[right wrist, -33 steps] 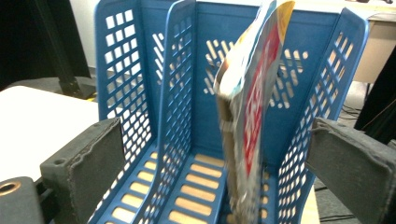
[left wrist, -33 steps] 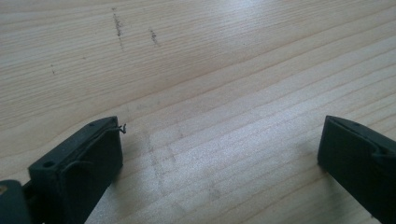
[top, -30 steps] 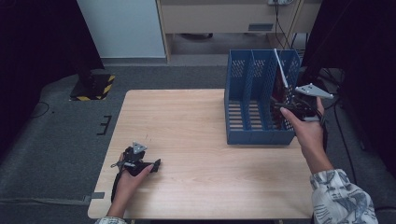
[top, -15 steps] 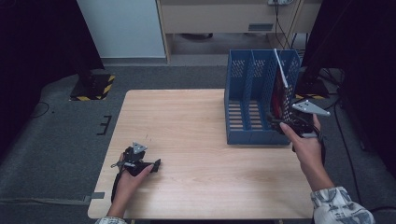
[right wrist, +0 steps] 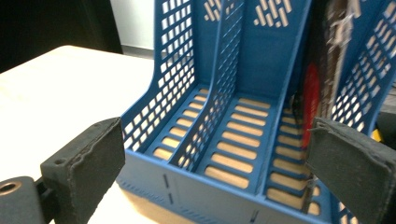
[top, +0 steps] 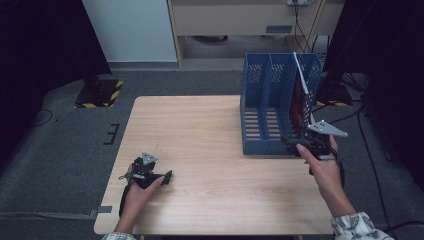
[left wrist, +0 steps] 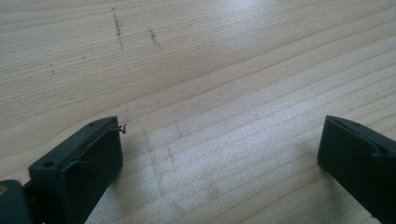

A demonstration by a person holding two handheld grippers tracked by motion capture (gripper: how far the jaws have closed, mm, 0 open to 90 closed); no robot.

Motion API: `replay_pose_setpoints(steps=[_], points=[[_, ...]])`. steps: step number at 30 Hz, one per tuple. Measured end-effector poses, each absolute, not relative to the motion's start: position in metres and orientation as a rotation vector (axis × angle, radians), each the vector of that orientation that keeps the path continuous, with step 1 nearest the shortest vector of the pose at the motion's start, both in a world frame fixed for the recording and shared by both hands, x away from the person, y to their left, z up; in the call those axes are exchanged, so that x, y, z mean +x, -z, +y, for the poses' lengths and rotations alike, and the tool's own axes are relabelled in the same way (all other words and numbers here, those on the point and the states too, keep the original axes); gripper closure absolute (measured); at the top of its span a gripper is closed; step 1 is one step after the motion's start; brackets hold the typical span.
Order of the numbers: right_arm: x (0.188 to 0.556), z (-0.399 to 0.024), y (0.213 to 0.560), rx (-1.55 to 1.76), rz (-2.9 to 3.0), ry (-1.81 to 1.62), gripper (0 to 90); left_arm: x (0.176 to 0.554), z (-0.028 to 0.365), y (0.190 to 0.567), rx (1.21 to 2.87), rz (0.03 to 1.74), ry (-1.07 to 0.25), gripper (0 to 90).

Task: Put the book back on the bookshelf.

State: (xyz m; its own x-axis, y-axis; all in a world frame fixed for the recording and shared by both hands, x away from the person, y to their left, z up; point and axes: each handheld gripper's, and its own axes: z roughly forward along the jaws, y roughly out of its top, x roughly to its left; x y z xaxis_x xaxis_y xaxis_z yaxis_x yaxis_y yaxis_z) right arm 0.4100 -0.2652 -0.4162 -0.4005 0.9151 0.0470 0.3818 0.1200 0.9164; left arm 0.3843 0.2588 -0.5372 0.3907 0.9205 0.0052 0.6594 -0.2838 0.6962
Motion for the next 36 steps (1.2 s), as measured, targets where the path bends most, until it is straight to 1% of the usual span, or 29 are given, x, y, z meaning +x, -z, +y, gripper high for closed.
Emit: replay_pose_setpoints(steps=[25,36], points=[[0.365,-0.232,0.462,1.185,2.088,-1.222,6.2,0.384,0.258,0.537,2.040,1.349,-0.553,0.0],[0.358,-0.216,0.473,1.141,2.163,-1.201,6.3,0.384,0.258,0.537,2.041,1.348,-0.552,0.0]])
